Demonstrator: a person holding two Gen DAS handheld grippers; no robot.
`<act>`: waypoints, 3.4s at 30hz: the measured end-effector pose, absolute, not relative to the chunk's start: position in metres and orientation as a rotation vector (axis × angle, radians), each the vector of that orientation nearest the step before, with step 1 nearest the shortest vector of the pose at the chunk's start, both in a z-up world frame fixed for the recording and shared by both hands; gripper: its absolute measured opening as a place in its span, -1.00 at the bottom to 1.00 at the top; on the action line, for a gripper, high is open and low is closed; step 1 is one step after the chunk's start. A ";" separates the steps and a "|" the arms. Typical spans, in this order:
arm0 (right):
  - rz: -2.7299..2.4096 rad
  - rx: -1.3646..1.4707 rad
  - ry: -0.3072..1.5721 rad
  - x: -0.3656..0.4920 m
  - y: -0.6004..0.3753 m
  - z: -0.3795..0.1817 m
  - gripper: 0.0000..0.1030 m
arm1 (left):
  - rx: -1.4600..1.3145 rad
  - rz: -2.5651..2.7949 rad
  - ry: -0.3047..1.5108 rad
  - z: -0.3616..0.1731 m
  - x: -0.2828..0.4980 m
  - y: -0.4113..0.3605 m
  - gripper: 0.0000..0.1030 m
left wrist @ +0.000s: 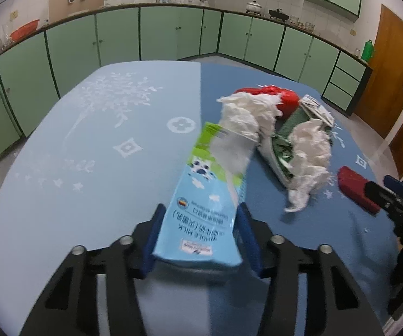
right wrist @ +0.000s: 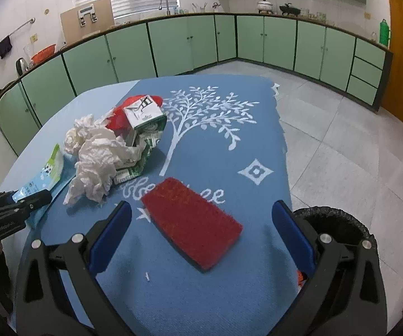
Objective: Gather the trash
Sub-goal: 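Grasp the red scrub pad with the right tool, then lift the milk carton and red pad and carry both over the black bin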
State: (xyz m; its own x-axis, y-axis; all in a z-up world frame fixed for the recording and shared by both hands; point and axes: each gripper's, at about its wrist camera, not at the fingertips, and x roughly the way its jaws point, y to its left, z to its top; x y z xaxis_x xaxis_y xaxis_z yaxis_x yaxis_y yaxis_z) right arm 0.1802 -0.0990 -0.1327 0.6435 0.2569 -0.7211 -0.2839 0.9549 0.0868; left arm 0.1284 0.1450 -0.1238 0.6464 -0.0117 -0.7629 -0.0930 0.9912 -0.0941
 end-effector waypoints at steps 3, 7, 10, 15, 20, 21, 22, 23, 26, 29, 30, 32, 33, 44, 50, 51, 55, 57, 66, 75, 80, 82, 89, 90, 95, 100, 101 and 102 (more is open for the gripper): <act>0.330 -0.056 0.841 0.181 -0.095 -0.137 0.73 | -0.134 0.038 0.868 -0.123 0.127 0.139 -0.10; 0.364 -0.055 0.883 0.181 -0.094 -0.142 0.37 | -0.127 0.030 0.867 -0.121 0.125 0.134 -0.10; 0.378 -0.043 0.876 0.177 -0.097 -0.139 0.33 | -0.127 0.029 0.870 -0.119 0.126 0.133 -0.10; 0.395 -0.028 0.881 0.168 -0.098 -0.136 0.32 | -0.105 0.034 0.878 -0.120 0.127 0.128 -0.09; 0.413 -0.022 0.888 0.165 -0.099 -0.135 0.32 | -0.118 0.041 0.888 -0.122 0.132 0.126 0.14; 0.409 -0.031 0.890 0.165 -0.099 -0.135 0.32 | -0.117 0.039 0.889 -0.123 0.133 0.126 0.21; 0.404 -0.033 0.890 0.167 -0.099 -0.137 0.32 | -0.112 0.039 0.894 -0.125 0.136 0.125 0.24; 0.399 -0.033 0.891 0.168 -0.100 -0.138 0.32 | -0.110 0.040 0.896 -0.126 0.137 0.124 0.28; 0.395 -0.033 0.902 0.175 -0.101 -0.141 0.20 | -0.108 0.042 0.892 -0.126 0.141 0.122 0.28; 0.397 -0.059 0.903 0.177 -0.098 -0.141 -0.01 | -0.109 0.046 0.887 -0.126 0.142 0.121 -0.02; 0.403 -0.071 0.900 0.175 -0.098 -0.140 -0.02 | -0.111 0.044 0.886 -0.126 0.141 0.121 -0.07; 0.408 -0.089 0.891 0.172 -0.097 -0.139 -0.04 | -0.116 0.046 0.874 -0.124 0.139 0.122 -0.16; 0.410 -0.088 0.885 0.169 -0.097 -0.138 -0.04 | -0.115 0.051 0.869 -0.123 0.138 0.122 -0.16; 0.410 -0.042 0.794 0.152 -0.107 -0.102 -0.05 | -0.120 0.043 0.792 -0.097 0.116 0.117 -0.17; 0.416 -0.042 0.744 0.140 -0.107 -0.079 -0.05 | -0.111 0.014 0.742 -0.077 0.107 0.107 -0.17; 0.416 -0.036 0.734 0.138 -0.108 -0.074 -0.05 | -0.109 0.011 0.736 -0.074 0.106 0.105 -0.17; 0.411 -0.014 0.712 0.131 -0.114 -0.063 -0.05 | -0.104 -0.009 0.711 -0.063 0.101 0.097 -0.17; 0.404 -0.011 0.700 0.127 -0.118 -0.058 -0.05 | -0.098 -0.018 0.700 -0.060 0.098 0.092 -0.17; 0.362 0.007 0.656 0.115 -0.139 -0.040 -0.05 | -0.073 -0.081 0.660 -0.044 0.099 0.062 -0.17; 0.256 0.030 0.616 0.101 -0.188 -0.028 -0.05 | -0.031 -0.200 0.642 -0.035 0.105 0.012 -0.17; 0.175 0.048 0.615 0.095 -0.219 -0.031 -0.05 | -0.014 -0.282 0.645 -0.037 0.113 -0.020 -0.17; 0.144 0.057 0.614 0.093 -0.233 -0.032 -0.05 | -0.005 -0.314 0.642 -0.036 0.115 -0.035 -0.17; 0.054 0.076 0.595 0.086 -0.275 -0.035 -0.05 | 0.027 -0.403 0.617 -0.034 0.124 -0.082 -0.17; 0.047 0.078 0.594 0.085 -0.279 -0.036 -0.05 | 0.030 -0.415 0.614 -0.034 0.126 -0.089 -0.17; -0.003 0.093 0.597 0.080 -0.303 -0.044 -0.05 | 0.054 -0.479 0.614 -0.034 0.131 -0.124 -0.17; -0.048 0.120 0.613 0.076 -0.328 -0.057 -0.05 | 0.090 -0.533 0.624 -0.040 0.135 -0.154 -0.17; -0.056 0.125 0.616 0.076 -0.333 -0.060 -0.05 | 0.095 -0.540 0.625 -0.041 0.136 -0.159 -0.17; -0.061 0.129 0.618 0.075 -0.336 -0.062 -0.05 | 0.100 -0.546 0.627 -0.043 0.136 -0.163 -0.17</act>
